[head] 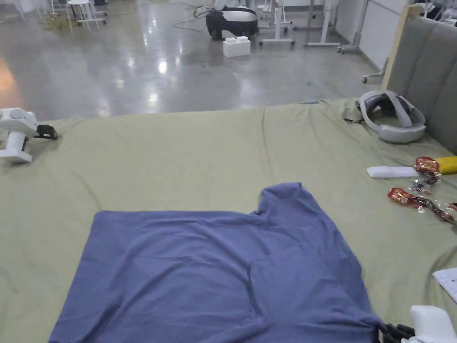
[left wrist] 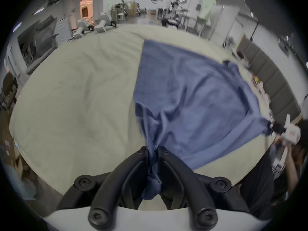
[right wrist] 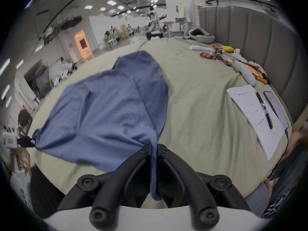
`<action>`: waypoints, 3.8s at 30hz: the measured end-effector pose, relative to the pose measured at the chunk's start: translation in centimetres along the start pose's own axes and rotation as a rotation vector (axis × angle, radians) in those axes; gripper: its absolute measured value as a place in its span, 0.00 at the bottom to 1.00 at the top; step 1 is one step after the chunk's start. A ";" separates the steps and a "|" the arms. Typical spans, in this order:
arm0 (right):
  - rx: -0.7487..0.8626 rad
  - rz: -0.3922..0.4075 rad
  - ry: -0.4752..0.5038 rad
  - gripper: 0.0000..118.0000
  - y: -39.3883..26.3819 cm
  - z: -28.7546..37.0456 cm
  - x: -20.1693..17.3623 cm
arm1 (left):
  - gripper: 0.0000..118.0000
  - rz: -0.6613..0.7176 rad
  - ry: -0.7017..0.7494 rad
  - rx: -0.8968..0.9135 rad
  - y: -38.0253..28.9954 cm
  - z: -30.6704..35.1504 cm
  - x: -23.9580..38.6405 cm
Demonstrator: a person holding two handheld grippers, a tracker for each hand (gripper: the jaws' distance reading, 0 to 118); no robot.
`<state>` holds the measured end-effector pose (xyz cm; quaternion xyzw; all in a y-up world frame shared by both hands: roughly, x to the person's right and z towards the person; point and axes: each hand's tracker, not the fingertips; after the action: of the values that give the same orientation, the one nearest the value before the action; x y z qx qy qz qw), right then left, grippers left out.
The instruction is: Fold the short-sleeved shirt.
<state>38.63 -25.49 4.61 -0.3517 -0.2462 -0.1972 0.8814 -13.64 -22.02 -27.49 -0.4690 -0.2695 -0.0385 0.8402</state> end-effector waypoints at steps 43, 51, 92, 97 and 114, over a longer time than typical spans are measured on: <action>0.534 0.181 0.138 0.49 6.2 18.0 -12.0 | 0.57 -0.284 0.185 0.929 2.1 23.8 12.6; 0.735 0.246 0.133 0.03 3.7 25.0 -16.1 | 0.01 -0.260 0.123 0.958 -2.6 27.7 13.2; 0.193 0.072 -0.048 0.03 2.2 11.3 -7.2 | 0.20 -0.218 0.169 0.020 11.1 -15.4 1.2; 0.064 -0.049 -0.048 0.91 3.7 4.0 -4.5 | 0.13 -0.326 0.228 -0.043 11.3 -16.7 3.5; -0.099 0.298 -0.295 0.28 5.3 -10.8 -5.2 | 0.12 -0.350 0.256 -0.113 12.5 -16.9 4.1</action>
<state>40.40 -28.79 -7.98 -0.4520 -0.3079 -0.0231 0.8368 0.85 -28.01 -42.10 -0.4527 -0.2355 -0.2580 0.8204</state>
